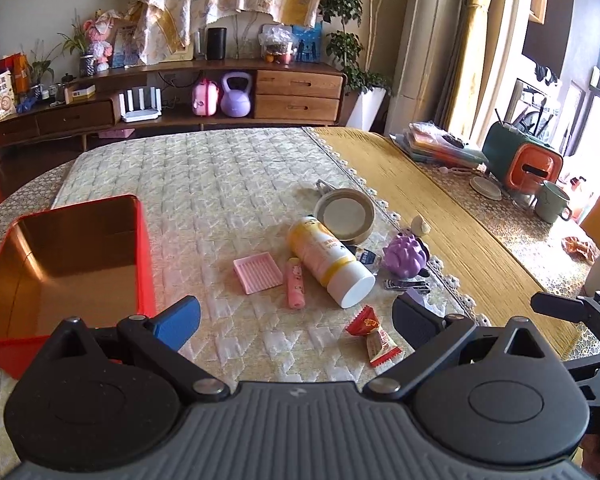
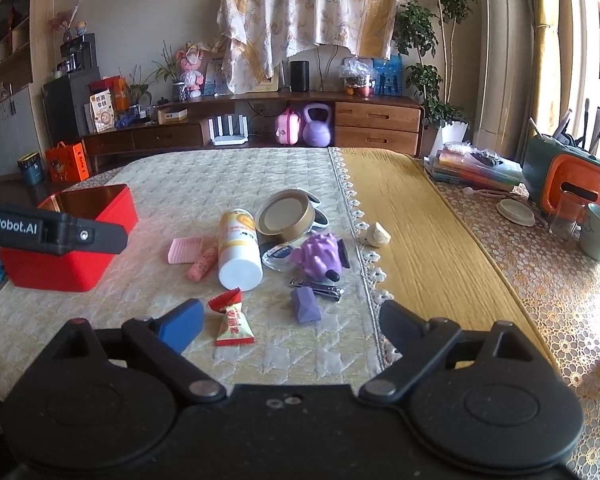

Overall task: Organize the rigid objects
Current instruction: 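Grasp the white-yellow DHA bottle with the left tool while the right tool grasps the purple block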

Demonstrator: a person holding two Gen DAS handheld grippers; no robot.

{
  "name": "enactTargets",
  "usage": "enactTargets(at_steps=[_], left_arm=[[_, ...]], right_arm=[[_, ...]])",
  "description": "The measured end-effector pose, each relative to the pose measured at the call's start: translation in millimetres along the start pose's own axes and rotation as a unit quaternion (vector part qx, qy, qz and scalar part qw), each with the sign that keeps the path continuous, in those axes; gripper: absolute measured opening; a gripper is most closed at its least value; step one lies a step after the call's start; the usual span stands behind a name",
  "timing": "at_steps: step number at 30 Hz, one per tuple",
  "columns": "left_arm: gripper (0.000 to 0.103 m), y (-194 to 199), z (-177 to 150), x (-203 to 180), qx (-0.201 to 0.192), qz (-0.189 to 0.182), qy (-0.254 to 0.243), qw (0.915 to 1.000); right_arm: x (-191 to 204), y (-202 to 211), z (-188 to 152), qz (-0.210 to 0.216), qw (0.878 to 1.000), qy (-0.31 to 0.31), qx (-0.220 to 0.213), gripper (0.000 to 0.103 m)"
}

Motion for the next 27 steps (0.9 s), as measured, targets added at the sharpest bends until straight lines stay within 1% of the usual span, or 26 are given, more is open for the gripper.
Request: enactTargets(at_steps=[3, 6, 8, 11, 13, 17, 21, 27], left_arm=[[0.103, -21, 5, -7, 0.019, -0.008, -0.015, 0.9997], [0.103, -44, 15, -11, 0.034, -0.017, -0.014, 0.9992], [0.103, -57, 21, -13, 0.038, -0.013, -0.017, 0.9990], [0.103, -80, 29, -19, 0.055, -0.013, -0.029, 0.9980], [0.103, -98, 31, -20, 0.078, -0.010, -0.029, 0.9965], [0.103, -126, 35, -13, 0.117, 0.000, -0.006, 0.9932], [0.103, -143, 42, -7, 0.137, 0.001, 0.025, 0.9903], [0.102, -166, 48, 6, 0.166, -0.003, 0.090, 0.9821]], right_arm=[[-7, -14, -2, -0.011, 1.000, 0.009, 0.008, 0.091], [-15, -31, -4, -0.012, 1.000, 0.006, 0.027, 0.089], [-19, -42, -3, -0.014, 0.999, 0.011, 0.034, 0.087], [-22, -54, -1, -0.010, 0.999, 0.016, 0.039, 0.086], [-22, -62, -1, -0.008, 0.999, 0.021, 0.044, 0.083], [-22, -74, -1, -0.007, 0.998, 0.028, 0.051, 0.080], [-18, -81, -2, 0.001, 0.998, 0.034, 0.057, 0.077], [-16, -90, -5, 0.007, 0.997, 0.039, 0.066, 0.067]])
Point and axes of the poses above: each gripper's, at about its wrist camera, not at the fingertips, and y roughly against the way its jaws point, x to its left, z to its top, the point moved 8 cm from there along -y, roughly the way its jaws point, and after that the axes turned 8 degrees about -y, right-handed, at the moved point
